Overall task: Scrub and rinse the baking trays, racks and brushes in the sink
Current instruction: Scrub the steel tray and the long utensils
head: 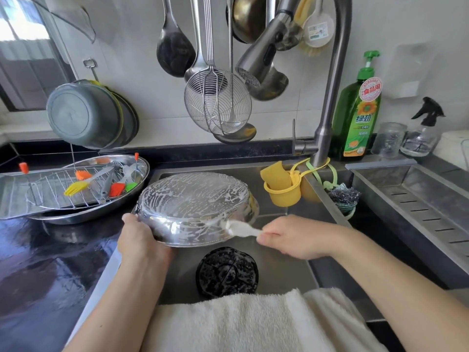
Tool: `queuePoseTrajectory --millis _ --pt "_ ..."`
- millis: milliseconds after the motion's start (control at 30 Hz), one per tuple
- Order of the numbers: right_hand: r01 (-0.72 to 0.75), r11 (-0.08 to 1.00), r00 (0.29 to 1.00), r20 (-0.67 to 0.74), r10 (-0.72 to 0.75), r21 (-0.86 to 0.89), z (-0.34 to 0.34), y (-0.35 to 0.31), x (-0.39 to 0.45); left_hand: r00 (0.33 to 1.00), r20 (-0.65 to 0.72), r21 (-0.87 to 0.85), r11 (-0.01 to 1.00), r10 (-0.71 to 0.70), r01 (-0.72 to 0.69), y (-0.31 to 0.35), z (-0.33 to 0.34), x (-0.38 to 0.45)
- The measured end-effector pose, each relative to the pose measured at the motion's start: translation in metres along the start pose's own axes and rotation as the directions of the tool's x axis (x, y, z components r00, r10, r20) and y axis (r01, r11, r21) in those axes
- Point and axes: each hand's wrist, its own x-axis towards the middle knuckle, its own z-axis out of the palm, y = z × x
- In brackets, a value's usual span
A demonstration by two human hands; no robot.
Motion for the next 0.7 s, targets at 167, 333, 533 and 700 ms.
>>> queuePoseTrajectory --millis 167,333,533,700 --pt "-0.009 0.999 1.0 0.002 0.009 0.041 -0.003 0.004 0.006 0.998 0.06 -0.006 1.0 0.006 -0.006 -0.001 -0.002 -0.003" --pt "-0.259 0.906 0.944 -0.111 0.311 0.336 0.002 0.033 0.014 0.994 0.1 0.096 0.995 0.031 -0.041 0.0 0.003 -0.012" --pt "-0.289 0.663 0.915 -0.004 0.403 0.69 0.003 0.033 0.026 0.958 0.277 0.243 0.96 0.068 -0.139 0.004 0.006 -0.041" --pt "-0.316 0.575 0.917 0.087 0.389 0.755 -0.011 0.042 0.015 0.821 0.55 0.419 0.798 0.157 -0.433 -0.003 0.014 -0.068"
